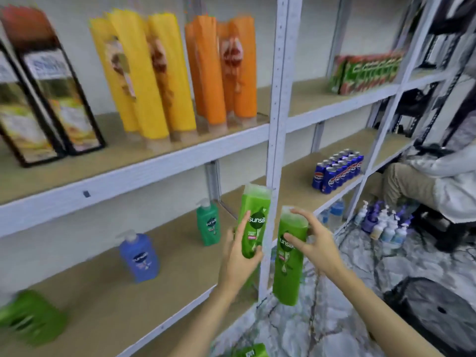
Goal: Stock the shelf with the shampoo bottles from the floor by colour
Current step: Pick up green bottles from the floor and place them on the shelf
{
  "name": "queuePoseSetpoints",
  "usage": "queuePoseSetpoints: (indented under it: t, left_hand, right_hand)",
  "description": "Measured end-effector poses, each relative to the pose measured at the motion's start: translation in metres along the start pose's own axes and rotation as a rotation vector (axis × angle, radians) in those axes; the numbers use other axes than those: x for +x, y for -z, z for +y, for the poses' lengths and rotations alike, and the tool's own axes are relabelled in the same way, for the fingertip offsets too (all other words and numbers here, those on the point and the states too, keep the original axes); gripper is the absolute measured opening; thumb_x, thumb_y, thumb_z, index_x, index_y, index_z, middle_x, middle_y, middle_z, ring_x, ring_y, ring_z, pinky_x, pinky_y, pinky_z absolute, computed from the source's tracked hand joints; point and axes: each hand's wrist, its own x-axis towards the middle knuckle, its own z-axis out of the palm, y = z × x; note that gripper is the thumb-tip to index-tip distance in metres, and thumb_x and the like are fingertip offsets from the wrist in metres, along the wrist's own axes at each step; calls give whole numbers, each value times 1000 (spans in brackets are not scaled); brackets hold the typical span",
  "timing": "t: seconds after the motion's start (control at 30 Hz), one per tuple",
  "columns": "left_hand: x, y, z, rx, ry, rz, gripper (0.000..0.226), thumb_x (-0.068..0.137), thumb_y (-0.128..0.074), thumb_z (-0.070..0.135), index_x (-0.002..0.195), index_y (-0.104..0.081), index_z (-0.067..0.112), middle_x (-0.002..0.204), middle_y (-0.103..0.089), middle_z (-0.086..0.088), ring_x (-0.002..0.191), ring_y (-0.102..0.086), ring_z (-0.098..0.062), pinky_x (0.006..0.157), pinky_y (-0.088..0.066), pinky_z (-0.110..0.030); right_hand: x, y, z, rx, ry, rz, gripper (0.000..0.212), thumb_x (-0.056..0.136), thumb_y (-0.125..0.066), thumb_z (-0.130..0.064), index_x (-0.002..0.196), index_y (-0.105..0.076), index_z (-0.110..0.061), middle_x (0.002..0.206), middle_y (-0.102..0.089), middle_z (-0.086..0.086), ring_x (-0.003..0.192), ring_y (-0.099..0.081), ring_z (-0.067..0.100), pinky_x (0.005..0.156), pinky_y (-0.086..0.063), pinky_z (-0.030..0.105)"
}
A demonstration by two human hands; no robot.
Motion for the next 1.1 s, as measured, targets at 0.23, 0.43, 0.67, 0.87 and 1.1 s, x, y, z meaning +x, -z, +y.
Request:
queuePoseSetpoints:
  t: [0.23,0.43,0.67,0.87,1.1]
  left_hand:
    - [27,106,127,23,-79,178,87,77,-64,6,132,-16,53,117,-43,3,90,-41,19,83,-32,-3]
    - [31,175,182,81,-151,364,79,81,-64,6,141,-21,34,126,-43,-3,105,-37,16,91,-24,5]
    - [5,252,190,159,-138,609,89,78,-67,0,140,-14,36,131,-36,-3,113,-32,8,96,-18,3]
    - [-30,334,169,262,-86,754,90,76,-70,3,139,-17,40,126,-36,-1,103,-32,11,93,-19,-4]
    - [-51,432,152,369,-34,871,92,72,-72,-2,136,-20,39,130,-40,-10,112,-38,-3,95,-18,0]
  right_hand:
    - [39,33,-153,38,172,-110,53,75,-75,-17,108,-48,-48,113,-62,-10,100,-60,10,85,-47,24]
    - [54,25,-240,87,342,-164,52,76,-72,-12,115,-51,-39,115,-60,-18,104,-57,6,83,-43,17]
    - [60,-24,-299,103,482,-213,52,75,-72,-21,117,-49,-42,117,-61,-7,107,-57,15,92,-49,41]
    - [67,-87,-365,154,530,-279,48,78,-72,-20,119,-51,-35,120,-60,-3,109,-55,14,95,-46,35]
    - [80,-176,-438,182,540,-271,50,77,-72,-28,121,-49,-33,114,-60,4,104,-56,24,86,-47,37]
